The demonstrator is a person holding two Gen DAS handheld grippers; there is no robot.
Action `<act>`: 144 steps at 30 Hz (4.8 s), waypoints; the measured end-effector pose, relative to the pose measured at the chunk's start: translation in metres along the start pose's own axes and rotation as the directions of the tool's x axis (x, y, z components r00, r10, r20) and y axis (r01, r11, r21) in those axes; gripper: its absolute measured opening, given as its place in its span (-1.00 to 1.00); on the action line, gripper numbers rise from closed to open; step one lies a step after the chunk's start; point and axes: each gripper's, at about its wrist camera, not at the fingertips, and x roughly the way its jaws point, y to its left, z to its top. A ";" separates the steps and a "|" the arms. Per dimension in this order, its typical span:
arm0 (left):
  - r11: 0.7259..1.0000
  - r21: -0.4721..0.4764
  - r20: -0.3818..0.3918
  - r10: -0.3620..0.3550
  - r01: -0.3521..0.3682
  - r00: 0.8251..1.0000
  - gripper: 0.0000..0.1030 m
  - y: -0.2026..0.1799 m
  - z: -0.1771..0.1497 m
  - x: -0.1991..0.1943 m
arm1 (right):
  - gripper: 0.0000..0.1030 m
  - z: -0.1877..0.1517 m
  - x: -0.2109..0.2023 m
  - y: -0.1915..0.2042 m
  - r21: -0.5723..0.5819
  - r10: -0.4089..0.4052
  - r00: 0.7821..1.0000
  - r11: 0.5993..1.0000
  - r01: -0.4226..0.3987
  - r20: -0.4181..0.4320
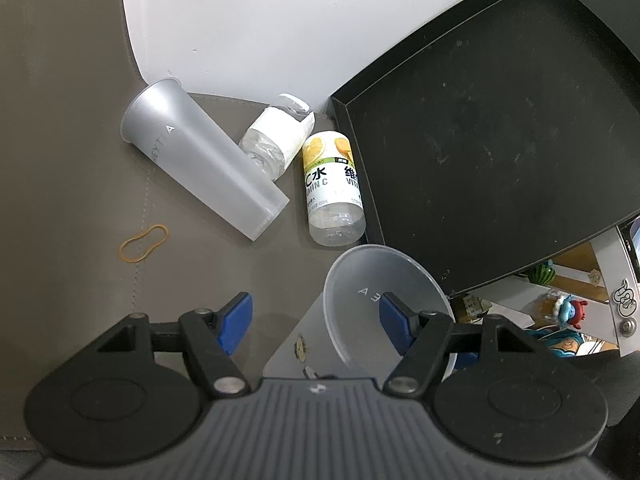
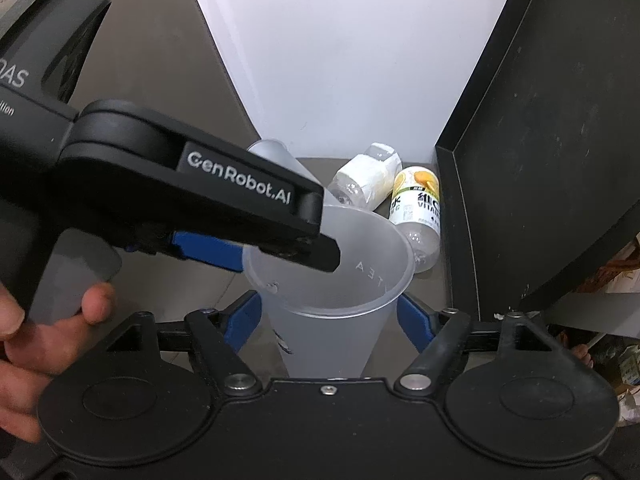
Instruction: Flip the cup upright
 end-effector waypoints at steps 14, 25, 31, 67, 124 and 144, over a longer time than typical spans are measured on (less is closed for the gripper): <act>1.000 0.015 0.009 0.009 -0.009 1.000 0.33 -0.004 -0.002 -0.005 | 0.54 -0.001 0.001 -0.016 0.064 0.046 0.998 0.997 -0.043 -0.049; 0.999 0.030 0.039 0.030 -0.031 0.999 0.34 -0.010 -0.004 -0.023 | 0.72 -0.009 -0.017 -0.025 0.118 0.059 0.998 0.992 -0.055 -0.034; 0.996 0.055 0.053 0.073 -0.076 0.996 0.41 -0.013 -0.007 -0.040 | 0.72 -0.008 -0.025 -0.028 0.121 0.062 0.998 0.991 -0.059 -0.017; 0.980 0.086 0.256 0.150 -0.177 0.955 0.49 -0.023 -0.071 -0.132 | 0.99 -0.026 -0.078 -0.050 0.267 0.049 0.994 0.961 -0.074 0.100; 0.975 0.147 0.182 0.139 -0.166 0.974 0.50 -0.021 -0.108 -0.151 | 1.00 -0.033 -0.110 -0.039 0.170 0.066 0.993 0.982 -0.082 0.095; 0.968 0.165 0.176 0.160 -0.190 0.971 0.80 -0.022 -0.107 -0.152 | 1.00 -0.033 -0.108 -0.039 0.170 0.069 0.994 0.982 -0.082 0.082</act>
